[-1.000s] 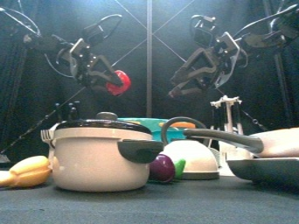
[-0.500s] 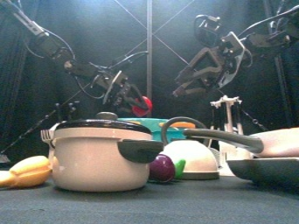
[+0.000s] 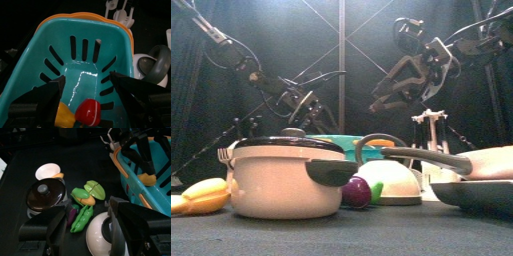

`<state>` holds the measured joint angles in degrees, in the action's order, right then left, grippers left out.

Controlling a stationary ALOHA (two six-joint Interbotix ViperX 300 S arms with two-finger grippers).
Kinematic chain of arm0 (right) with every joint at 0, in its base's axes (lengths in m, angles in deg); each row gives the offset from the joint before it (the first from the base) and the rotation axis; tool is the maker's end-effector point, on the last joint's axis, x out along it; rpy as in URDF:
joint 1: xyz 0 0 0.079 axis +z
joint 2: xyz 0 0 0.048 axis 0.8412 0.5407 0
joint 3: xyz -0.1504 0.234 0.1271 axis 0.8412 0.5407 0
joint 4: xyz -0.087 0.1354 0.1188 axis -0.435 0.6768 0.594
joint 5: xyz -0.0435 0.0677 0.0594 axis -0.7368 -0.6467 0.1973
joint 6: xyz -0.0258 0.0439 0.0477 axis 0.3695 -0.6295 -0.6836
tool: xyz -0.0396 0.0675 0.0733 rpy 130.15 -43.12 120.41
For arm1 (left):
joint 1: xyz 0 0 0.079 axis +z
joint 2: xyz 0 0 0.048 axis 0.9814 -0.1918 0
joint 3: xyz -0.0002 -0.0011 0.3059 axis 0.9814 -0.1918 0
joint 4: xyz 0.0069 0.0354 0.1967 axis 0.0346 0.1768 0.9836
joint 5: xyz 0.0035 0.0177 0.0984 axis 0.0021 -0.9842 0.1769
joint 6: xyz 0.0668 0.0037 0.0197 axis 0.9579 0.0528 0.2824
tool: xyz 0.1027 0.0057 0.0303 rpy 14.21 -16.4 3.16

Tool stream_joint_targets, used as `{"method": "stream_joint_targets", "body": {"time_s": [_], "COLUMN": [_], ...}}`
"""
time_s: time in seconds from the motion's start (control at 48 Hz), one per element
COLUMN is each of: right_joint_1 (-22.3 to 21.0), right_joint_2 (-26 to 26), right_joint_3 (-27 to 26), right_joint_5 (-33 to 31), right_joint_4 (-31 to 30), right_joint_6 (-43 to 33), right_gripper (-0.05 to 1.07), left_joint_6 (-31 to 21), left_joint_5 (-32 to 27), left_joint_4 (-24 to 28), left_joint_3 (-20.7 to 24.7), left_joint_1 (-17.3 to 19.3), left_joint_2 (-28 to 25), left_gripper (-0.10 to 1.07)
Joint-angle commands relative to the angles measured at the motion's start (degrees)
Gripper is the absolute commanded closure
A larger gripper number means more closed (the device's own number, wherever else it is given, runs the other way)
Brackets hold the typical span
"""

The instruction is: Grab apple and place into basket

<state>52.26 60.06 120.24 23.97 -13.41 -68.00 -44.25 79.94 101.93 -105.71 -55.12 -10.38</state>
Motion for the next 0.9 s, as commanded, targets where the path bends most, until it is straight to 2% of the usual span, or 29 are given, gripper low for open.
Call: {"method": "stream_joint_targets", "body": {"time_s": [0.0, 0.208, 0.312, 0.458, 0.875], "right_joint_1": [-0.35, -0.35, -0.35, -0.35, 0.0], "right_joint_2": [-0.88, -0.88, -0.88, -0.62, -0.35], "right_joint_3": [-0.26, -0.09, 0.09, 0.53, 0.62], "right_joint_5": [0.26, 0.26, 0.26, 0.53, 0.62], "right_joint_4": [0.09, 0.18, 0.0, -0.09, -0.18], "right_joint_6": [-0.09, -0.09, -0.09, 0.0, 0.18], "right_gripper": [0.08, 0.08, 0.08, 0.08, 0.08], "left_joint_6": [0.18, 0.09, 0.0, -0.09, -0.09], "left_joint_5": [0.26, 0.7, 1.76, 1.49, 0.53], "left_joint_4": [0.88, 4.83, 6.68, 6.59, 4.39], "left_joint_3": [-0.35, -7.21, -11.69, -15.12, -16.96], "left_joint_1": [-0.18, -0.53, -2.55, -5.63, -12.04], "left_joint_2": [2.55, 10.02, 13.89, 16.7, 17.58], "left_gripper": [-0.05, -0.05, -0.05, -0.05, -0.05]}}
